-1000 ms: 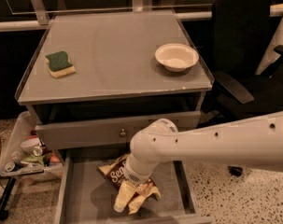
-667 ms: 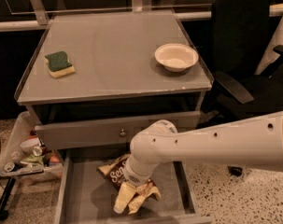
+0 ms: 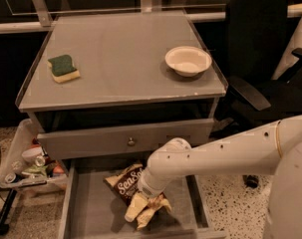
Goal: Pick brown chip bag from middle drawer and place on counter
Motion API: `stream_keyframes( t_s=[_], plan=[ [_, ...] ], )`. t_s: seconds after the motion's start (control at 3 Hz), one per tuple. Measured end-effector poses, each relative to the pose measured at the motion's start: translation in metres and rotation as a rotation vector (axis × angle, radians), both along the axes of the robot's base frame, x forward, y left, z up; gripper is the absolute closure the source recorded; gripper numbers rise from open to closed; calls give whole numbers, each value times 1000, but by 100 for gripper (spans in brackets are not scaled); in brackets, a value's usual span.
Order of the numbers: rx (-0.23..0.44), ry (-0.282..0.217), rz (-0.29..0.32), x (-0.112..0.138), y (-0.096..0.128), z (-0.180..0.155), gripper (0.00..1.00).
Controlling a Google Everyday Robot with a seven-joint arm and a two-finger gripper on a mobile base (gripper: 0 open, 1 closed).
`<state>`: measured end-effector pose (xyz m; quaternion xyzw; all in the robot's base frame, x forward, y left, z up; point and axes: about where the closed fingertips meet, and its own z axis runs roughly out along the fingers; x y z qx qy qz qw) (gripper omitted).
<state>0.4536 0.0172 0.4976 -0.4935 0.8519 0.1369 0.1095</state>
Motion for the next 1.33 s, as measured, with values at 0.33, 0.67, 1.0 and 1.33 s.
stream_keyframes(
  t_s=[0.33,0.67,1.0,1.33],
  plan=[
    [-16,-7,-72,21,-18,-33,0],
    [-32,-1,-121,34,-32,-60,0],
    [-39,27,-157,39,-38,-89,0],
    [-30,63,-176,39,-35,-114,0]
  ],
)
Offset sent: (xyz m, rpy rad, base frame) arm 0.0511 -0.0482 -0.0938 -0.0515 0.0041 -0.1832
